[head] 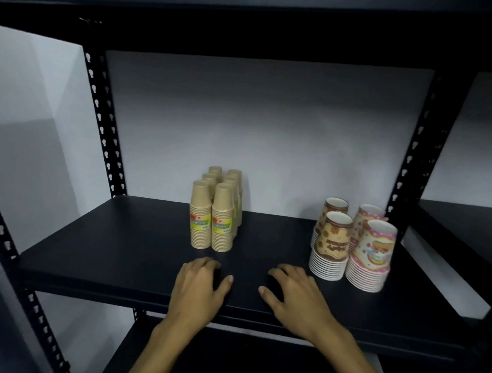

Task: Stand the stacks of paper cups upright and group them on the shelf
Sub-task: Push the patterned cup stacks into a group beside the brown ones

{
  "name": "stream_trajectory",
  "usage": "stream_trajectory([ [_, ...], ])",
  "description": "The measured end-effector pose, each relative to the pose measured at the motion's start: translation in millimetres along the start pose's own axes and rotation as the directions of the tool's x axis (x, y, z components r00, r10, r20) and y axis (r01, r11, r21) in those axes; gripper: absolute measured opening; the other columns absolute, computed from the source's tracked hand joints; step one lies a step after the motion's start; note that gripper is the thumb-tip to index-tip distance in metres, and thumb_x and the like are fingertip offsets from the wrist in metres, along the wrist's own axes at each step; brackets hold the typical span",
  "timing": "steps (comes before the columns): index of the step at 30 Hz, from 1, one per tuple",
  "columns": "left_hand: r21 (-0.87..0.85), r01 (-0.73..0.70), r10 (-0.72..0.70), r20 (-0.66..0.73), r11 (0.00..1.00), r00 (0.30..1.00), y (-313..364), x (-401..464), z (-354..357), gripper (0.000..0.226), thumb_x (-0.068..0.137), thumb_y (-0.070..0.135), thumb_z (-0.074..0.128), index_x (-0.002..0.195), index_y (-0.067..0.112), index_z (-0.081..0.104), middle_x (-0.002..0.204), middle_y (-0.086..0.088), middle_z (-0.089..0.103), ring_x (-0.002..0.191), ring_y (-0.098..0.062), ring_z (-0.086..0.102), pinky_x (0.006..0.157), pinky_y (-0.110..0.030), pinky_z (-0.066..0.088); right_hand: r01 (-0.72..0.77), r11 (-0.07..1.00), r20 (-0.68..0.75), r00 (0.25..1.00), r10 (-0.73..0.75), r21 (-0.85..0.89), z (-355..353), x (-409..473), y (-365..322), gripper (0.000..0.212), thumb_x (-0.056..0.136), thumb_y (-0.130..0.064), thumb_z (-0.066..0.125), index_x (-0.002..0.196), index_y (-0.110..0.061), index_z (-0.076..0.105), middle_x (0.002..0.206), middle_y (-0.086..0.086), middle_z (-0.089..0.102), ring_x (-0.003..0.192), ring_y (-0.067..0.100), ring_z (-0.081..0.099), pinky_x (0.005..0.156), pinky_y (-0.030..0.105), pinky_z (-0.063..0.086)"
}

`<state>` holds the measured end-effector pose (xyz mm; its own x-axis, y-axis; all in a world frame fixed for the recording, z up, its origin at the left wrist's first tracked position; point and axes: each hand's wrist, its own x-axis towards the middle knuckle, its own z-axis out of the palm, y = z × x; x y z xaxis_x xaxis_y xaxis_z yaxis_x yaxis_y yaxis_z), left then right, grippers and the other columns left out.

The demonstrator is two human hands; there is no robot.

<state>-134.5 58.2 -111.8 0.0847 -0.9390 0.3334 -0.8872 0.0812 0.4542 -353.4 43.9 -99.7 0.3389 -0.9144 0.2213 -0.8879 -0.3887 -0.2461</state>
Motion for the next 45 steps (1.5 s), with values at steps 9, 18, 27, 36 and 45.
stream_trajectory([
  [9, -0.233, -0.33, 0.355, 0.075, 0.915, 0.932, 137.4, 27.9, -15.3, 0.049, 0.092, 0.051, 0.061, 0.133, 0.023, 0.057, 0.136, 0.005, 0.057, 0.127, -0.013, 0.05, 0.103, -0.032, 0.043, 0.096, 0.975, -0.364, 0.931, -0.017, 0.199, -82.9, -45.2, 53.6, 0.032, 0.093, -0.035, 0.06, 0.123, -0.024, 0.059, 0.121, -0.009, 0.053, 0.116, 0.01, 0.05, 0.094, 0.031, 0.047],
  [18, -0.189, -0.484, 0.514, 0.179, 0.855, 0.839, 211.0, 92.8, -11.7, 0.059, 0.092, 0.033, 0.068, 0.144, 0.016, 0.048, 0.144, -0.008, 0.052, 0.131, -0.025, 0.05, 0.101, -0.028, 0.038, -0.195, 0.967, -0.482, 0.84, 0.25, 0.163, -142.0, -29.1, 113.3, 0.041, 0.092, -0.028, 0.063, 0.13, -0.013, 0.057, 0.129, 0.008, 0.053, 0.119, 0.026, 0.044, 0.099, 0.04, 0.044],
  [27, -0.166, -0.496, 0.523, 0.308, 0.852, 0.795, 204.8, 120.6, -7.4, 0.041, 0.09, 0.043, 0.07, 0.123, 0.019, 0.067, 0.122, -0.005, 0.07, 0.109, -0.026, 0.063, 0.085, -0.031, 0.05, -0.205, 0.919, -0.31, 0.897, 0.314, 0.337, -145.5, -9.8, 121.1, 0.042, 0.085, -0.031, 0.076, 0.12, -0.01, 0.064, 0.121, 0.01, 0.066, 0.101, 0.022, 0.065, 0.078, 0.024, 0.045],
  [36, -0.011, -0.535, 0.485, 0.439, 0.845, 0.756, 167.7, 146.2, -38.8, 0.038, 0.086, 0.042, 0.073, 0.119, 0.024, 0.067, 0.114, 0.002, 0.07, 0.103, -0.019, 0.062, 0.088, -0.034, 0.051, -0.093, 0.938, -0.133, 0.98, 0.145, 0.334, -143.8, 21.8, 91.1, 0.03, 0.081, -0.028, 0.08, 0.105, -0.012, 0.072, 0.101, 0.002, 0.066, 0.094, 0.017, 0.068, 0.084, 0.033, 0.056],
  [45, 0.293, -0.509, 0.335, 0.482, 0.809, 0.81, 129.8, 186.8, -58.7, 0.048, 0.085, 0.044, 0.072, 0.128, 0.026, 0.06, 0.123, -0.004, 0.065, 0.108, -0.025, 0.061, 0.09, -0.041, 0.053, -0.048, 0.965, -0.138, 0.987, 0.086, 0.257, -110.5, 82.2, 58.3, 0.054, 0.091, -0.035, 0.069, 0.137, -0.012, 0.054, 0.127, 0.012, 0.054, 0.119, 0.028, 0.054, 0.091, 0.029, 0.04],
])
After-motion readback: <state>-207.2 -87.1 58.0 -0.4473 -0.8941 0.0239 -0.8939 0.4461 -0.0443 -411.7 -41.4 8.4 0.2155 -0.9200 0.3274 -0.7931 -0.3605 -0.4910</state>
